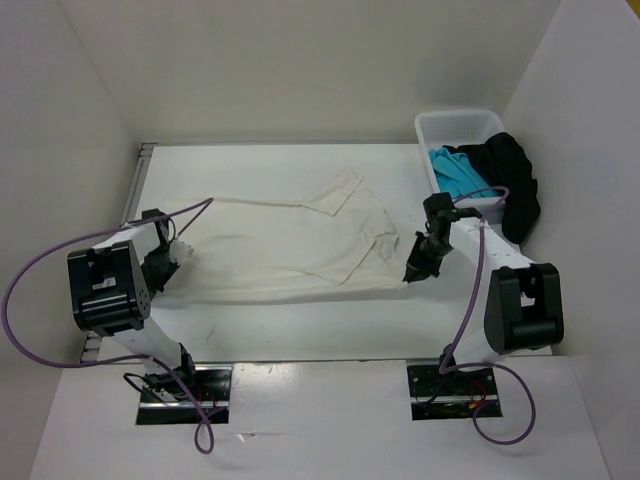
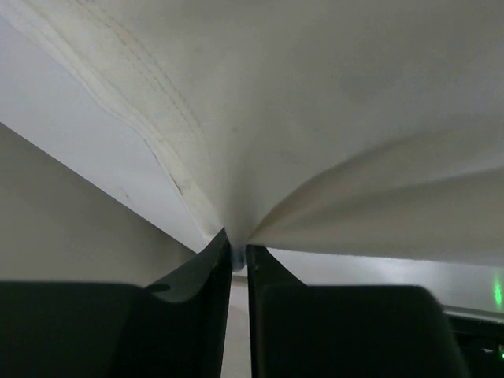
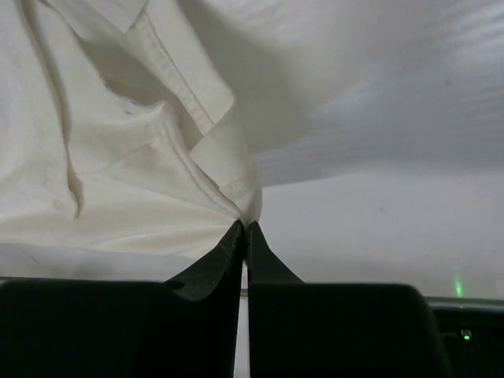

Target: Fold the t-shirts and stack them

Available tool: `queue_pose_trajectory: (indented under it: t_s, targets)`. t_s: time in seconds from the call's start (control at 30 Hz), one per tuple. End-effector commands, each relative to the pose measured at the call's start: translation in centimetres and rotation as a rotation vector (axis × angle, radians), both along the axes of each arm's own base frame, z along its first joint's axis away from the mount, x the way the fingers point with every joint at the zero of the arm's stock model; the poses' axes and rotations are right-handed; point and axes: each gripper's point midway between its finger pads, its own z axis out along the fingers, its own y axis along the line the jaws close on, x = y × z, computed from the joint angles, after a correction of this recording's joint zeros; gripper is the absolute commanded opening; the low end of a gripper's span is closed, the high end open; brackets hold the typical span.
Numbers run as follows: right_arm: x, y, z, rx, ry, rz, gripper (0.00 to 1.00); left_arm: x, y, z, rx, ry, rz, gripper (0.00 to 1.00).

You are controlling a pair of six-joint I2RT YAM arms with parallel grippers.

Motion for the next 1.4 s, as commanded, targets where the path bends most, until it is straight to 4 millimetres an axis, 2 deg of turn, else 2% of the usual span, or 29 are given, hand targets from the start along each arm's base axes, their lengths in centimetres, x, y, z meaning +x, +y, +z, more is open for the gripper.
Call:
queue_pose_trajectory:
  t_s: [0.0,0.07,0.13,0.17,0.27,0.3,0.33,0.4,0.43,0.47,0.5,0.57,0.6,0.67,0.7,0.73,0.8,0.83,0.87,0.9,0.93,1.0,1.07,1.13,1.17,1.2,1.23,1.27,1.37]
  targets:
    - [-4.2,-0.8,-0.4,-0.033,0.133,0.048,0.15,-2.1,1.8,1.7,0.102,0.068,-0.005,0.20]
    - [-4.7,-1.0,0.4,-0.042,0.117,0.047,0.37,-3.0,2.2,2.2,0.141,0.097,-0.015,0.32]
    - [-5.0,-1.4,0.9,-0.066,0.109,0.033,0.54,-3.5,2.7,2.6,0.179,0.116,-0.024,0.40]
    - [-5.1,-1.7,1.1,-0.081,0.105,0.022,0.54,-4.0,3.2,3.0,0.204,0.143,-0.025,0.48]
    - [-4.7,-2.1,2.5,-0.103,0.051,-0.009,0.54,-3.6,3.9,4.6,0.234,0.120,-0.012,0.53]
    - [-4.2,-2.1,3.1,-0.113,0.020,-0.004,0.54,-2.8,4.2,5.4,0.246,0.083,-0.007,0.55]
    - [-3.8,-2.0,3.6,-0.108,0.001,-0.017,0.54,-0.8,4.8,7.5,0.271,0.011,-0.004,0.56]
    - [-2.5,-1.7,4.7,-0.111,-0.048,-0.022,0.54,2.6,4.1,10.2,0.298,-0.086,-0.069,0.62]
    - [-1.4,-1.2,4.9,-0.101,-0.081,-0.028,0.54,4.4,3.3,11.8,0.302,-0.153,-0.107,0.70]
    - [-0.9,-0.8,4.8,-0.083,-0.092,-0.036,0.52,7.1,2.5,14.2,0.320,-0.245,-0.140,0.72]
    - [-0.3,0.3,5.1,-0.035,-0.111,-0.038,0.51,9.8,-0.9,15.4,0.292,-0.311,-0.269,0.74]
    - [1.7,1.5,4.4,0.025,-0.165,-0.055,0.46,12.9,-5.7,16.8,0.252,-0.411,-0.407,0.80]
    - [1.5,1.9,3.3,0.052,-0.150,-0.062,0.44,14.5,-11.1,17.9,0.199,-0.472,-0.549,0.84]
    - [3.0,2.7,2.1,0.091,-0.178,-0.093,0.39,15.1,-18.9,16.8,-0.009,-0.518,-0.723,0.88]
    - [2.6,3.0,1.0,0.112,-0.154,-0.097,0.31,14.9,-22.4,16.8,-0.087,-0.538,-0.804,0.88]
    - [2.9,3.3,0.4,0.127,-0.150,-0.105,0.28,13.6,-28.7,15.5,-0.214,-0.527,-0.954,0.89]
    - [3.6,3.4,-0.6,0.130,-0.152,-0.113,0.17,11.7,-34.2,14.4,-0.320,-0.514,-1.101,0.89]
    - [3.3,3.4,-0.9,0.128,-0.142,-0.114,0.15,9.9,-38.3,13.6,-0.383,-0.506,-1.217,0.89]
    - [3.6,3.0,-1.2,0.105,-0.147,-0.121,0.14,8.3,-40.5,12.6,-0.455,-0.474,-1.281,0.89]
    - [3.6,2.8,-1.3,0.091,-0.150,-0.126,0.14,7.4,-42.1,10.8,-0.482,-0.420,-1.317,0.87]
    - [3.6,2.3,-1.6,0.062,-0.148,-0.135,0.14,6.1,-44.1,10.1,-0.515,-0.404,-1.368,0.86]
    - [4.0,1.9,-0.6,0.046,-0.183,-0.142,0.15,4.9,-46.2,8.2,-0.574,-0.360,-1.399,0.80]
    - [3.9,1.7,-0.5,0.039,-0.189,-0.155,0.17,3.5,-48.2,7.4,-0.640,-0.336,-1.428,0.75]
    - [3.5,1.7,-0.6,0.038,-0.188,-0.155,0.18,3.3,-49.4,7.2,-0.662,-0.341,-1.434,0.69]
    - [2.7,1.7,-1.3,0.042,-0.162,-0.151,0.20,3.1,-49.8,6.8,-0.666,-0.335,-1.433,0.69]
    - [3.0,1.8,-0.9,0.050,-0.181,-0.160,0.22,2.8,-49.5,5.9,-0.660,-0.311,-1.430,0.67]
    - [2.5,1.7,-1.4,0.046,-0.164,-0.160,0.22,3.0,-49.7,6.0,-0.664,-0.323,-1.432,0.65]
    - [2.1,1.8,-1.4,0.057,-0.160,-0.166,0.22,2.7,-49.3,5.0,-0.658,-0.301,-1.429,0.63]
    - [2.1,1.9,-1.3,0.062,-0.170,-0.174,0.23,1.9,-49.5,4.6,-0.697,-0.276,-1.433,0.58]
